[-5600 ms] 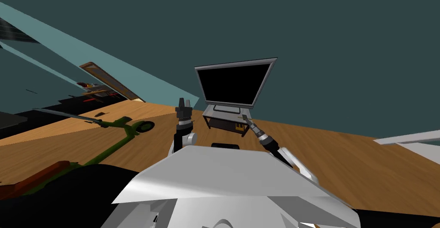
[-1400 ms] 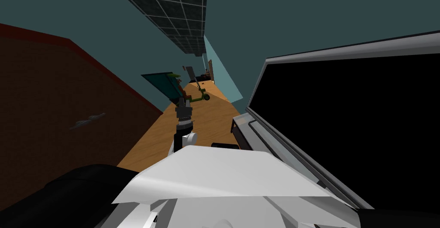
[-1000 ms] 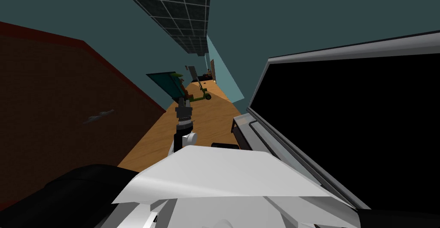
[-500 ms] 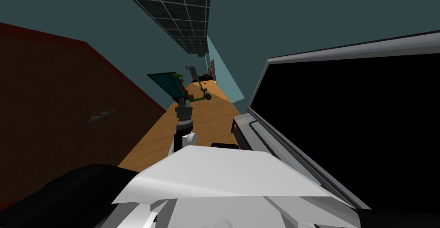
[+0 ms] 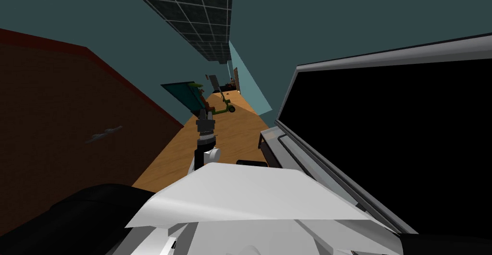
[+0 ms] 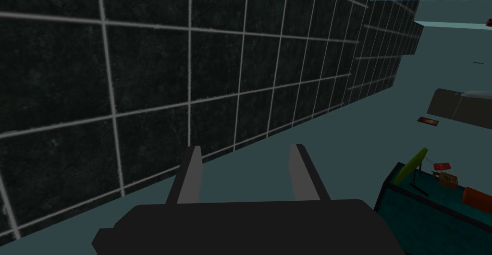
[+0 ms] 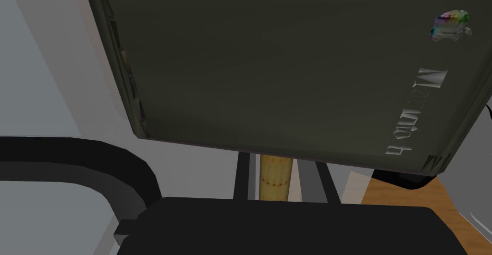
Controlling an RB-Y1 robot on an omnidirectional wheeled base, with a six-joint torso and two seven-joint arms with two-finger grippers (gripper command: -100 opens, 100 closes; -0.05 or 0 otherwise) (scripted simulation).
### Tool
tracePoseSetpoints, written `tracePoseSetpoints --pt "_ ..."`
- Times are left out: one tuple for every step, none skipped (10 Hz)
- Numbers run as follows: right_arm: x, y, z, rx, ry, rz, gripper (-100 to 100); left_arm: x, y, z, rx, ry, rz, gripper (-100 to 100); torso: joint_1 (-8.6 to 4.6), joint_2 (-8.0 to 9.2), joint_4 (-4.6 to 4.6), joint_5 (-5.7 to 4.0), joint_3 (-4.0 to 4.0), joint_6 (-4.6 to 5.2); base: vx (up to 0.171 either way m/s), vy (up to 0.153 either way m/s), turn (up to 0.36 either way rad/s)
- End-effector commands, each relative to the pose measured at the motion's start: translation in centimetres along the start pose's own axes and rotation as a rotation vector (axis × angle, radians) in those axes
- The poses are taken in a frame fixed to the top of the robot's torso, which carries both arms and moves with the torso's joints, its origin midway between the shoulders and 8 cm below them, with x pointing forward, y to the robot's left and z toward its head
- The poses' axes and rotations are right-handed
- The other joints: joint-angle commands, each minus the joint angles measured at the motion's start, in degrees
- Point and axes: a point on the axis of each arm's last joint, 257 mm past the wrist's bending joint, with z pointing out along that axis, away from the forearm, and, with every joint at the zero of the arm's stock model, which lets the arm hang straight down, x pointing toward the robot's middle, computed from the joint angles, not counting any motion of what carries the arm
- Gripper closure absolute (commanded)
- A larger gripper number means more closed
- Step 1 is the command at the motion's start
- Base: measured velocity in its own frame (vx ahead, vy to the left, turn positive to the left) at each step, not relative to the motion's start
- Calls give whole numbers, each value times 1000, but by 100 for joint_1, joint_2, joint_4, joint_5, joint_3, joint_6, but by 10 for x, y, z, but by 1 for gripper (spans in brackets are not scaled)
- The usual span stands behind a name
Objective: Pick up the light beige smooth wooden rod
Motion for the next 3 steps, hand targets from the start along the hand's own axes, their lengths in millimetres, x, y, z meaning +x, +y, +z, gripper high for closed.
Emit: tracePoseSetpoints --pt "-3 -12 -9 0 0 -10 100 0 0 0 0 0 0 0 0 0 0 0 0 0 18 27 -92" --pt "-2 -9 -5 1 -1 -3 100 0 0 0 0 0 0 0 -3 1 1 1 1 -2 6 9 -10" --pt "-2 -11 -6 0 -1 -5 0 0 0 0 0 0 0 0 -8 5 1 -4 3 -1 0 0 0"
